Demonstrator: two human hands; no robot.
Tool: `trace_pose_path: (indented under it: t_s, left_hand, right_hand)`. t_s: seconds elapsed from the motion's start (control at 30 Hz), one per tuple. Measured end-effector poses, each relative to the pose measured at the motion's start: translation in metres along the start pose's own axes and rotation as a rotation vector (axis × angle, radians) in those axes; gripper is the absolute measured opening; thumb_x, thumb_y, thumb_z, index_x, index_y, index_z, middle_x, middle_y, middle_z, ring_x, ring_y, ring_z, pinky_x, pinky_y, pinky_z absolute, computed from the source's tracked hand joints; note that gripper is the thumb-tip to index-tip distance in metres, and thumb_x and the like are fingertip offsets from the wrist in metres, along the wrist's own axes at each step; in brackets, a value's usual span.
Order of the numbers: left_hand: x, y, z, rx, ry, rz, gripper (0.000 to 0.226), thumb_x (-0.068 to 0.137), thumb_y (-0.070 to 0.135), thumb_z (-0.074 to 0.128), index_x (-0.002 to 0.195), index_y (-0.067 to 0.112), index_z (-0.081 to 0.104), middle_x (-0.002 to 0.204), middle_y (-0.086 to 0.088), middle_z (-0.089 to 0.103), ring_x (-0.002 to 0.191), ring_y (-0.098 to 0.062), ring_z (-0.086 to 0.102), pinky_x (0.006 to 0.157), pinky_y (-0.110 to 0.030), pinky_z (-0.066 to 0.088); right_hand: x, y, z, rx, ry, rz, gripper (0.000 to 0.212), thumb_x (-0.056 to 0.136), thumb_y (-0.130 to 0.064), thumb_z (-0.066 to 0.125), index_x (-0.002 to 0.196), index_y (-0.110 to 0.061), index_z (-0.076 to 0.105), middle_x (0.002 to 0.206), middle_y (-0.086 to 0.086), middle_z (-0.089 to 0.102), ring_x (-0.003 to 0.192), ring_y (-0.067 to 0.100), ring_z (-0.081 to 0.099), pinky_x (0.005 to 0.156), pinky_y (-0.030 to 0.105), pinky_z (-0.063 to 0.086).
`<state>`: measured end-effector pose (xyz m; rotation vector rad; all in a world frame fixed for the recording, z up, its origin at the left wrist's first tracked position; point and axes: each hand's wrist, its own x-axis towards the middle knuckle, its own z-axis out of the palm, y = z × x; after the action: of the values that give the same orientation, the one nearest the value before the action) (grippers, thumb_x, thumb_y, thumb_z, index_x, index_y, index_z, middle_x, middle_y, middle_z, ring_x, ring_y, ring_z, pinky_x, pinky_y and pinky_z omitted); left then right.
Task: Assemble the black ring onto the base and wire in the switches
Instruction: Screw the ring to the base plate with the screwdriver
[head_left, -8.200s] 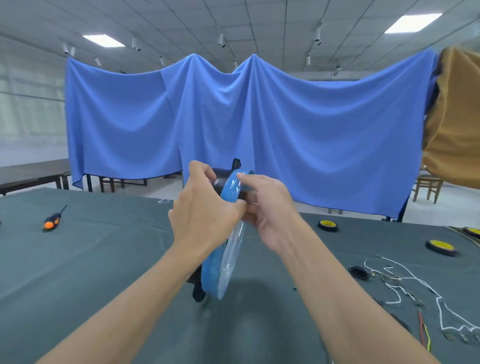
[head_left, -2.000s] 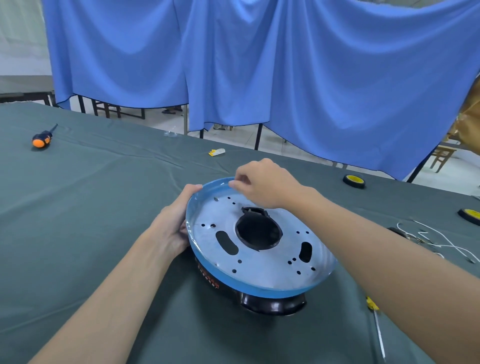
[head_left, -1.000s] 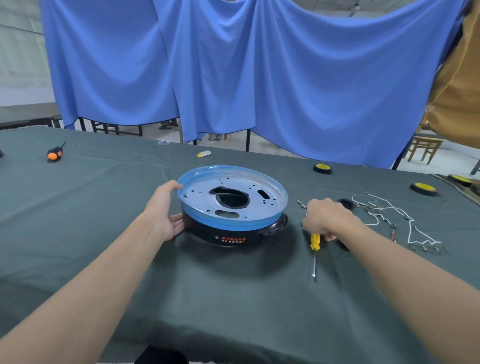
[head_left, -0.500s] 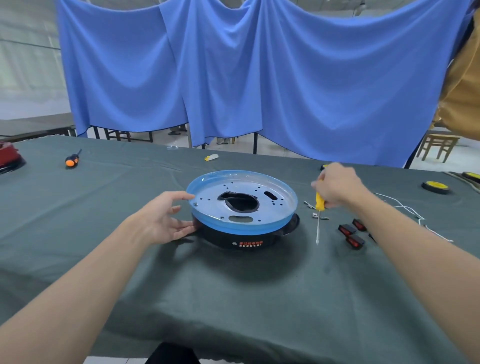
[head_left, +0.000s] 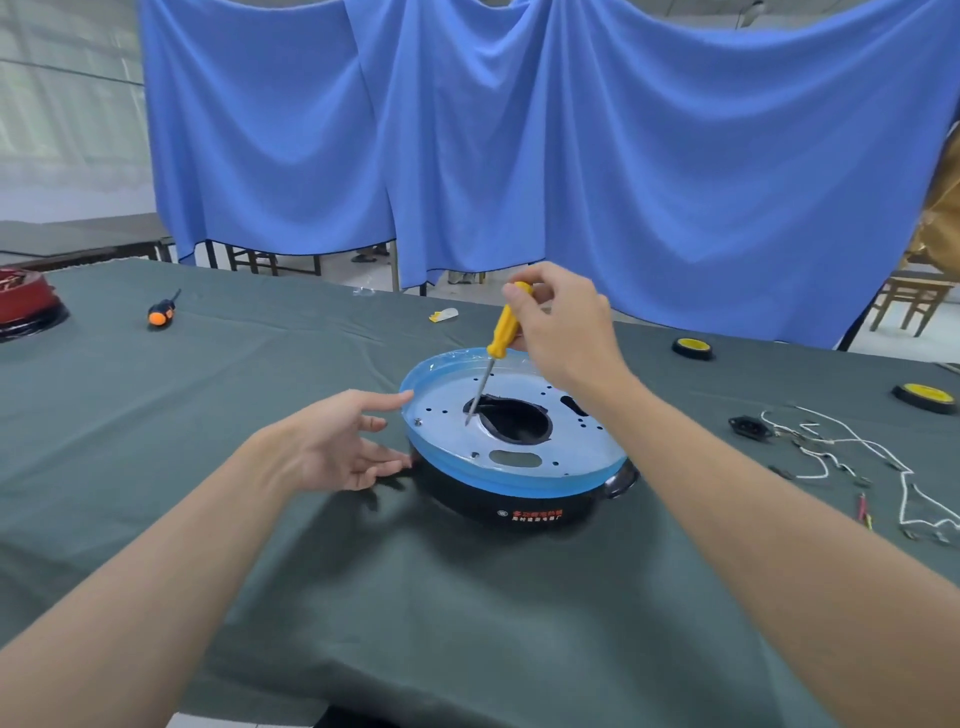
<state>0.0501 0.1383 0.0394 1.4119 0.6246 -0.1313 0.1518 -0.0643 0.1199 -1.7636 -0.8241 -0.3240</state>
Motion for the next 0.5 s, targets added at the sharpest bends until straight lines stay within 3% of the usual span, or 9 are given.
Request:
trace_pose_path:
  t_s: [0.13, 0.3, 0.5]
  left_hand:
    - [0.006, 0.001, -0.012, -0.03, -0.086, -0.027, 0.073, 0.057, 0.04, 0.085, 0.11, 0.017, 0.04, 0.102, -0.028, 0.069, 0.054, -0.016, 0.049, 0.04, -0.019, 0.035]
    - [0.02, -0.001, -0.018, -0.059, -0.116, -0.047, 0.065, 0.06, 0.041, 0.084, 0.103, 0.017, 0.042, 0.1, -0.027, 0.068, 0.051, -0.013, 0.04, 0.038, -0.018, 0.035]
    - [0.028, -0.007, -0.022, -0.056, -0.136, -0.035, 0.075, 0.056, 0.046, 0.088, 0.106, 0.018, 0.04, 0.097, -0.024, 0.07, 0.048, -0.012, 0.041, 0.037, -0.018, 0.03]
  right_hand:
    - [0.007, 0.001, 0.027, -0.06, -0.036, -0.148, 0.016, 0.096, -0.019, 0.056, 0.106, -0.009, 0.065, 0.08, 0.01, 0.065, 0.082, 0.029, 0.065, 0.083, 0.046, 0.054]
    - [0.013, 0.005, 0.043, -0.103, -0.02, -0.251, 0.019, 0.096, -0.016, 0.056, 0.109, -0.007, 0.065, 0.084, 0.011, 0.065, 0.083, 0.028, 0.064, 0.082, 0.045, 0.053]
    - [0.018, 0.008, 0.054, -0.087, -0.035, -0.265, 0.018, 0.096, -0.015, 0.057, 0.109, -0.006, 0.065, 0.085, 0.011, 0.066, 0.079, 0.029, 0.064, 0.08, 0.046, 0.054]
